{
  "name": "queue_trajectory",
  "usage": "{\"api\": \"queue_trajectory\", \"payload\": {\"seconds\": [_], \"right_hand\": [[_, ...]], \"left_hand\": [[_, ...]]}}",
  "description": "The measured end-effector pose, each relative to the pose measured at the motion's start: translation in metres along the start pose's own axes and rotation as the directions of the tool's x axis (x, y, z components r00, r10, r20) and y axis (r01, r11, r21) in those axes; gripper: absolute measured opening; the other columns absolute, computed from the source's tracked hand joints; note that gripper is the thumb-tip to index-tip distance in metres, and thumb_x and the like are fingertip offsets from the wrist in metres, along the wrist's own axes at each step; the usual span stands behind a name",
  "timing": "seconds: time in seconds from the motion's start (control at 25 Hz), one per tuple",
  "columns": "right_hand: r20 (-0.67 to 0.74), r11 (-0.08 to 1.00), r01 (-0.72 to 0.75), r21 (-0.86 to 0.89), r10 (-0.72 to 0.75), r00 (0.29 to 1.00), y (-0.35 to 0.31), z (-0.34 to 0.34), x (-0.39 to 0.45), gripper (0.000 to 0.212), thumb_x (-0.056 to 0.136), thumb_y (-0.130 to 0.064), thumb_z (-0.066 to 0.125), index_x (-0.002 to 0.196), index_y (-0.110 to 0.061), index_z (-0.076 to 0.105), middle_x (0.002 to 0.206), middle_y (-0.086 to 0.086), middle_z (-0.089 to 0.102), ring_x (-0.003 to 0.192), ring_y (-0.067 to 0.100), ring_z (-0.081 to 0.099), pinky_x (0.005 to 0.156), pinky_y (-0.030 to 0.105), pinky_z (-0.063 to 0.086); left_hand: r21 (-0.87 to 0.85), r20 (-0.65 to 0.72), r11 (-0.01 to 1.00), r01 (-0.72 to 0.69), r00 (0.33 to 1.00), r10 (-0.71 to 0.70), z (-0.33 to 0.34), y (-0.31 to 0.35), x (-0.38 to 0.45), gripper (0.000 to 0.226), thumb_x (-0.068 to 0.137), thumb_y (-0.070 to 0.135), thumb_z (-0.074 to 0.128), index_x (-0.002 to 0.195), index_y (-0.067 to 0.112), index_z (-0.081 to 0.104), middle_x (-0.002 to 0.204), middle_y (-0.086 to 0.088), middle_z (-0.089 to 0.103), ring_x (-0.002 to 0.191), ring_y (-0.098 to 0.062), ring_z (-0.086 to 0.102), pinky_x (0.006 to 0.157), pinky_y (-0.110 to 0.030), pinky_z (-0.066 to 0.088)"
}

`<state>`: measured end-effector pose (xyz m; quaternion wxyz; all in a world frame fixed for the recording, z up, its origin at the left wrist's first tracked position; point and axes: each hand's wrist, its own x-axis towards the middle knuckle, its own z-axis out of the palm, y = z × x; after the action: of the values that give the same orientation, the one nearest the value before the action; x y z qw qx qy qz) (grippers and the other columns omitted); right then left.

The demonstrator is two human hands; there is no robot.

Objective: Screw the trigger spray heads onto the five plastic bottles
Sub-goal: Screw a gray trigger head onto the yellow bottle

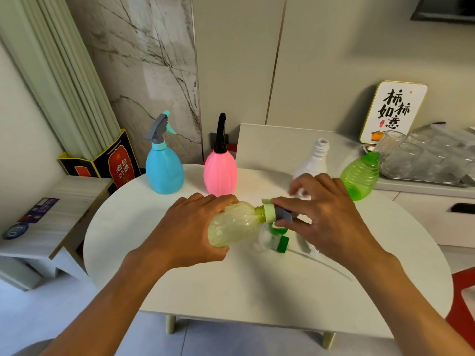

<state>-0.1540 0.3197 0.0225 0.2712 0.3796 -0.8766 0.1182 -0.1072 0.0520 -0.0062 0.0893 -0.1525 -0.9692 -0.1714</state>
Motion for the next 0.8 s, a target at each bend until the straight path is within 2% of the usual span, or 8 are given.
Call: {"api": "queue_trajectory", "payload": {"seconds": [0.08, 0.12, 0.2, 0.32, 0.4, 0.6, 0.72, 0.8], "right_hand": [[0.051, 0.987, -0.006, 0.159, -0.002, 0.999, -0.001, 0.004, -0.001, 0.031, 0.088, -0.034, 0.069, 0.115, -0.020, 0.072, 0.123, 0.004, 0.064, 0.112, 0.024, 0.053, 0.093, 0.036, 0.037], [0.086, 0.954, -0.046, 0.297, 0.021, 0.996, -0.004, 0.008, -0.004, 0.032, 0.093, -0.033, 0.062, 0.122, -0.020, 0.067, 0.124, 0.001, 0.064, 0.114, 0.019, 0.053, 0.096, 0.034, 0.039], [0.141, 0.850, -0.148, 0.505, 0.088, 0.986, -0.013, 0.017, -0.007, 0.031, 0.099, -0.031, 0.053, 0.128, -0.023, 0.057, 0.116, -0.006, 0.064, 0.107, 0.011, 0.057, 0.091, 0.029, 0.043], [0.167, 0.746, -0.218, 0.629, 0.144, 0.975, -0.020, 0.022, -0.009, 0.027, 0.097, -0.033, 0.057, 0.124, -0.028, 0.052, 0.113, -0.012, 0.060, 0.105, 0.012, 0.060, 0.085, 0.018, 0.045], [0.161, 0.746, -0.210, 0.632, 0.139, 0.977, -0.019, 0.020, -0.008, 0.028, 0.093, -0.032, 0.063, 0.118, -0.029, 0.051, 0.111, -0.013, 0.057, 0.101, 0.011, 0.060, 0.083, 0.018, 0.046], [0.154, 0.877, -0.061, 0.477, -0.015, 0.988, -0.025, 0.019, -0.005, 0.029, 0.090, -0.016, 0.069, 0.114, -0.022, 0.054, 0.111, -0.011, 0.049, 0.093, 0.011, 0.052, 0.081, 0.037, 0.049], [0.151, 0.887, -0.022, 0.461, -0.054, 0.987, -0.026, 0.019, -0.005, 0.029, 0.089, -0.015, 0.068, 0.113, -0.022, 0.054, 0.110, -0.014, 0.046, 0.091, 0.004, 0.047, 0.079, 0.035, 0.048], [0.171, 0.868, -0.073, 0.491, -0.014, 0.985, -0.026, 0.017, -0.005, 0.033, 0.090, -0.020, 0.069, 0.116, -0.030, 0.052, 0.108, -0.019, 0.048, 0.094, 0.004, 0.050, 0.080, 0.035, 0.049]], "left_hand": [[-0.015, -0.002, 1.000, -0.005, 1.000, 0.005, -0.001, 0.000, -0.001, 0.089, 0.062, 0.059, 0.074, 0.139, 0.039, 0.036, 0.124, 0.013, 0.060, 0.097, -0.006, 0.048, 0.083, -0.024, 0.041], [-0.031, -0.003, 1.000, 0.001, 1.000, -0.001, -0.002, 0.000, -0.001, 0.089, 0.062, 0.058, 0.076, 0.139, 0.037, 0.037, 0.124, 0.012, 0.060, 0.097, -0.005, 0.046, 0.083, -0.023, 0.041], [-0.056, -0.003, 0.998, 0.018, 1.000, -0.018, -0.003, -0.001, -0.002, 0.090, 0.062, 0.055, 0.079, 0.140, 0.036, 0.039, 0.124, 0.013, 0.060, 0.096, -0.004, 0.045, 0.082, -0.023, 0.041], [-0.102, 0.030, 0.994, 0.042, 0.999, -0.039, -0.004, 0.000, -0.003, 0.091, 0.060, 0.055, 0.080, 0.139, 0.042, 0.037, 0.119, 0.019, 0.054, 0.098, -0.004, 0.046, 0.083, -0.022, 0.042], [-0.117, 0.053, 0.992, 0.045, 0.998, -0.039, -0.003, 0.000, -0.003, 0.092, 0.059, 0.055, 0.079, 0.139, 0.045, 0.035, 0.118, 0.022, 0.051, 0.099, -0.003, 0.046, 0.083, -0.021, 0.042], [-0.048, 0.134, 0.999, 0.014, 0.991, -0.007, -0.005, -0.004, -0.002, 0.092, 0.060, 0.055, 0.079, 0.140, 0.042, 0.035, 0.127, 0.017, 0.057, 0.103, -0.007, 0.051, 0.085, -0.024, 0.045], [-0.034, 0.123, 0.999, -0.016, 0.992, 0.020, -0.007, -0.007, -0.002, 0.089, 0.058, 0.055, 0.077, 0.136, 0.044, 0.038, 0.123, 0.019, 0.060, 0.099, -0.006, 0.050, 0.082, -0.023, 0.042], [-0.031, 0.091, 0.999, -0.034, 0.995, 0.037, -0.008, -0.006, -0.003, 0.087, 0.057, 0.055, 0.076, 0.135, 0.043, 0.040, 0.120, 0.019, 0.061, 0.096, -0.006, 0.050, 0.080, -0.023, 0.041]]}}
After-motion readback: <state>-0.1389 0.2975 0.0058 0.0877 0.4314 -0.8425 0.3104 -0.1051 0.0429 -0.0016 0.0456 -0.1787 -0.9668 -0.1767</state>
